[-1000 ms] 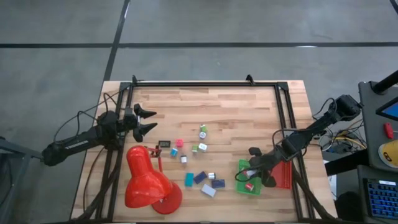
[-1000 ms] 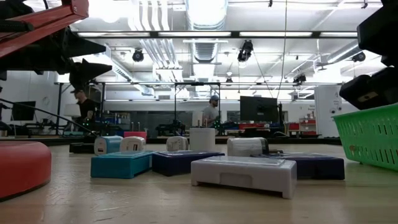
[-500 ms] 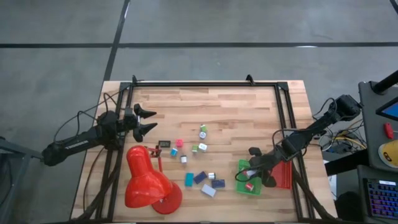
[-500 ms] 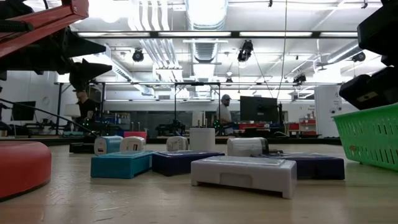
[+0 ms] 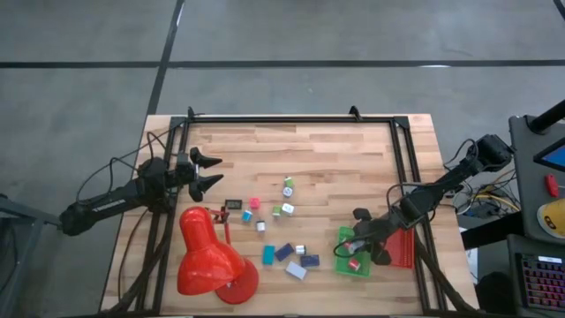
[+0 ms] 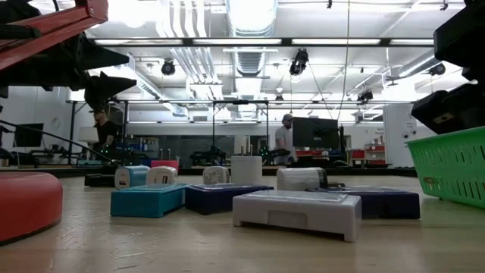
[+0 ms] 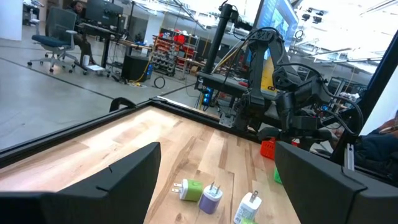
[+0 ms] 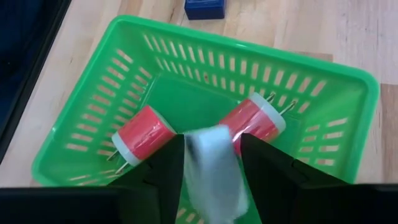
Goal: Pick & Place Office items
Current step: Put the right white charger adapter into the green basket, then put the white charger adapter into the green basket
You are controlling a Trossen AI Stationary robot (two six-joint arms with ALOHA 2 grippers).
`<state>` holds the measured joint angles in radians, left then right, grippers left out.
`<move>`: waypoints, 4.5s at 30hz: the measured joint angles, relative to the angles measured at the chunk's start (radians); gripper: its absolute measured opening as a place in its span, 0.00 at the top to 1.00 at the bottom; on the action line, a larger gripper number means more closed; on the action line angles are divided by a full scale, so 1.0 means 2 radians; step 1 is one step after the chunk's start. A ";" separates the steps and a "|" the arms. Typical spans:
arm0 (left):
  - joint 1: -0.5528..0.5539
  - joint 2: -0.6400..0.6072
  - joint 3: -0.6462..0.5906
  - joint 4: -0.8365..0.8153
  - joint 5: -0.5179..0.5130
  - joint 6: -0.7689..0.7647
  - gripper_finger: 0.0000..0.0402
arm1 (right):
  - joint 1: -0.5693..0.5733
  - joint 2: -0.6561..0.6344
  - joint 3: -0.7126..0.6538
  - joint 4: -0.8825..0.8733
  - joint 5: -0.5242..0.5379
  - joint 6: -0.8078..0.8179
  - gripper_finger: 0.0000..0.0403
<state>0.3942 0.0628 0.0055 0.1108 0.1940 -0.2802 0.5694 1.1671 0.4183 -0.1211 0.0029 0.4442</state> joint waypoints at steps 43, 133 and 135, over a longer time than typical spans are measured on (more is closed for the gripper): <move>0.000 0.000 0.000 0.000 0.000 0.000 0.20 | -0.080 0.038 0.070 0.181 0.272 -0.207 0.58; 0.000 0.000 0.000 0.000 0.000 0.000 0.20 | -0.227 0.366 0.181 0.310 0.090 -0.091 0.58; 0.000 0.000 0.000 0.000 0.000 0.000 0.20 | -0.228 0.367 0.181 0.310 0.090 -0.094 0.58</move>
<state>0.3939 0.0628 0.0054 0.1107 0.1940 -0.2802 0.1127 1.9003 0.7799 0.4999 0.1833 0.2570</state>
